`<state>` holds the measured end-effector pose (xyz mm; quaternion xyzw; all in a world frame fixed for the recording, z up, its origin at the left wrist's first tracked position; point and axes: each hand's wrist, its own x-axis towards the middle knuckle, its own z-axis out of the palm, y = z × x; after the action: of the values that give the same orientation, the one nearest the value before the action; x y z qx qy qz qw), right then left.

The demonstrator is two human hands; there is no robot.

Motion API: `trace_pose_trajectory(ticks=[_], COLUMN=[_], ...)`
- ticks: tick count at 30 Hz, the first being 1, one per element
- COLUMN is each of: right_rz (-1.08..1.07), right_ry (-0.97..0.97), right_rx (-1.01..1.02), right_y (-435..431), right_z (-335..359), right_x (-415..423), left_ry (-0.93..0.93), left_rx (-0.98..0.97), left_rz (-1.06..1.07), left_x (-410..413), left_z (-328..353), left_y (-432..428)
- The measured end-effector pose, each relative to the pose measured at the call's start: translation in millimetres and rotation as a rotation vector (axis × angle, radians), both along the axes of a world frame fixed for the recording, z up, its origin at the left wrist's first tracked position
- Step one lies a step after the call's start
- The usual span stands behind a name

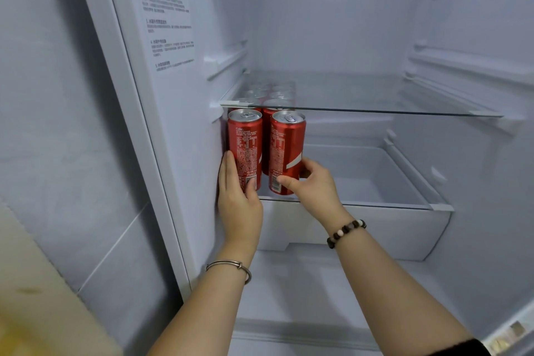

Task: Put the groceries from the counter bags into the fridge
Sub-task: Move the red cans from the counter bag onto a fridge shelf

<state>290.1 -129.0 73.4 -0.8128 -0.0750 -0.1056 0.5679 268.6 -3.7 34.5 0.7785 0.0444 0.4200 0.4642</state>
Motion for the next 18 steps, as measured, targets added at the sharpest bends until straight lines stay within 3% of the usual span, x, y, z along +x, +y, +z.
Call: trace_pose_trajectory(ticks=[18], right_rz=[-0.014], right_ry=[-0.008], right_rx=[0.007], right_y=[16.9], right_z=[-3.2], right_x=[-0.3], left_ry=[-0.165], left_rx=[0.157], left_rz=[0.052], left_x=[5.2], left_z=[-0.6], left_y=[7.5])
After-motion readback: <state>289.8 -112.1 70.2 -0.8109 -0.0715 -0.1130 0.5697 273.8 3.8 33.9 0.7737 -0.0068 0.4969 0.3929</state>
